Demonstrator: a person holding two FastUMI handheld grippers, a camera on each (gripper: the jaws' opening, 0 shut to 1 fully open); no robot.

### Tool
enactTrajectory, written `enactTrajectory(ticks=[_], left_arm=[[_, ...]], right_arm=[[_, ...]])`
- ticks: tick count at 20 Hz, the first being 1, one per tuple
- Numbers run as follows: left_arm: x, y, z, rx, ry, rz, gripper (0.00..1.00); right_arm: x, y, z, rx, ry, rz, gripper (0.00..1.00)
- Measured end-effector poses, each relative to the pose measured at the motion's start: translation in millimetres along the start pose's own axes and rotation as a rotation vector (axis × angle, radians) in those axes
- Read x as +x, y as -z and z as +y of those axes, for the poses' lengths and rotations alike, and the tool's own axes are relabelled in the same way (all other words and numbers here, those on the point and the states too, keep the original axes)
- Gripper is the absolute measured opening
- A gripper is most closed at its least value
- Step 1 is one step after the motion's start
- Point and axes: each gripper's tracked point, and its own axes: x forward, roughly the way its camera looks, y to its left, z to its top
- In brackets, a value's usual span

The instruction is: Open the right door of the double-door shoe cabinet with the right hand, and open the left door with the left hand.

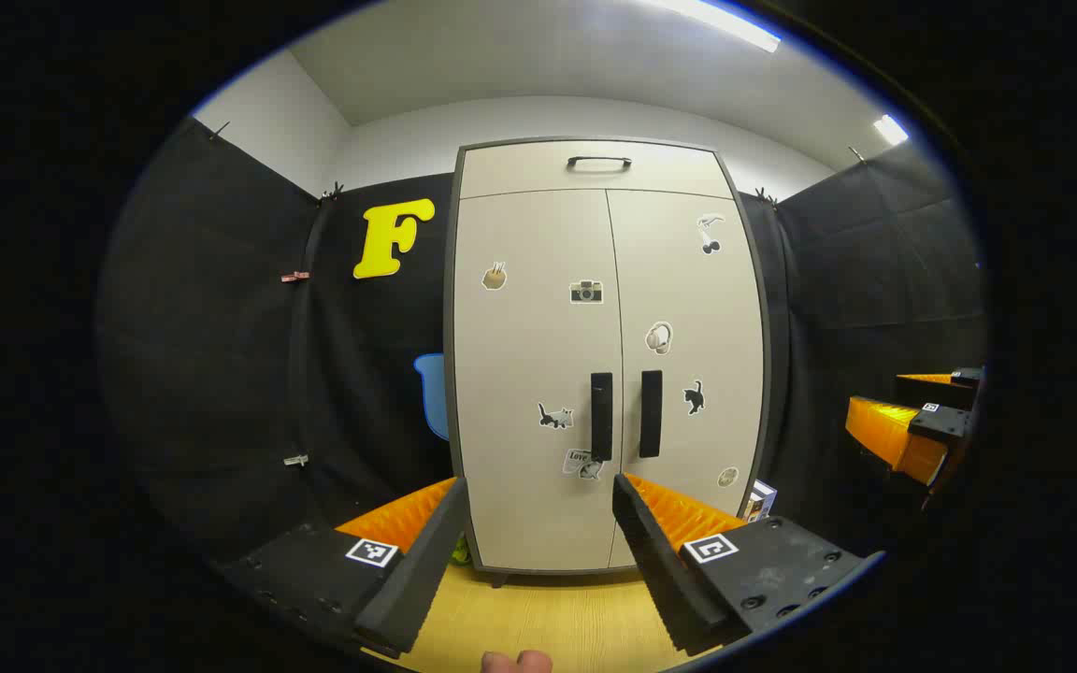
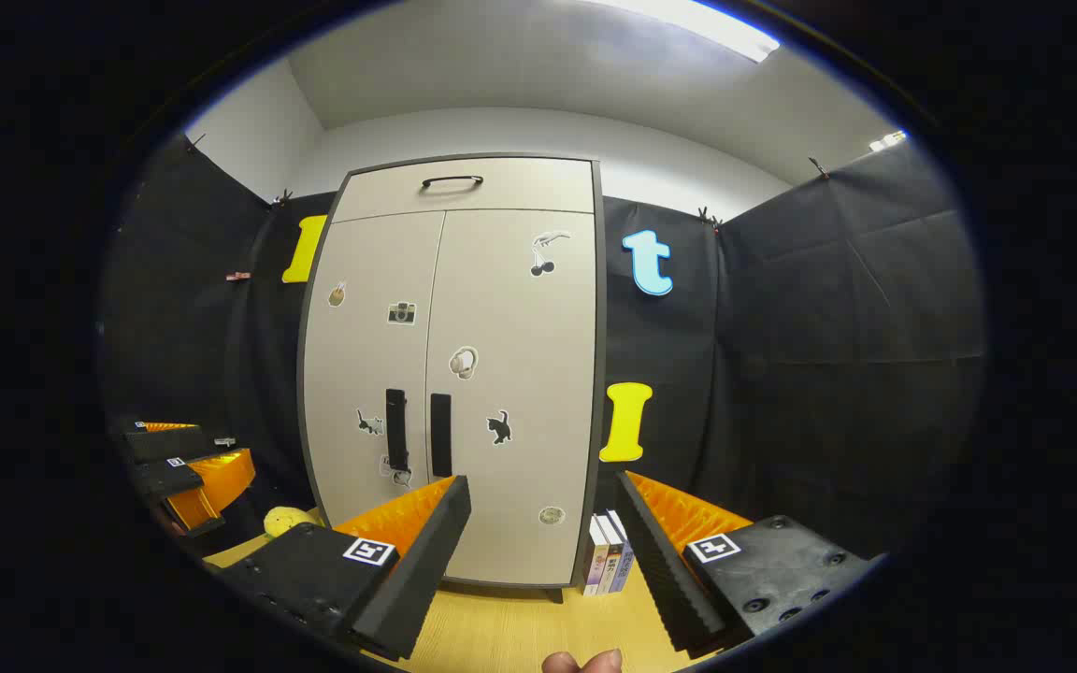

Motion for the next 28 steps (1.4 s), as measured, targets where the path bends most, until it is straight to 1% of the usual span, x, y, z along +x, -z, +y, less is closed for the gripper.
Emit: enactTrajectory(ticks=[10,19,23,28], left_arm=[[-2.0,2.5,-3.1,-0.001,0.009,0.003,0.95],[-1.8,5.6,-0.6,0.001,0.003,0.007,0.95],[2.2,7.7,-0.1,0.006,0.003,0.01,0.95],[8.8,13.8,4.5,0.018,0.003,0.014,0.95]], right_arm=[[-1.0,-1.1,-3.4,0.008,0.013,0.0,0.98],[3.6,4.5,2.0,0.008,0.002,0.013,0.98],[22.5,0.8,13.4,0.037,-0.027,0.01,0.97],[70.1,-8.0,45.2,0.037,-0.086,-0.023,0.98]])
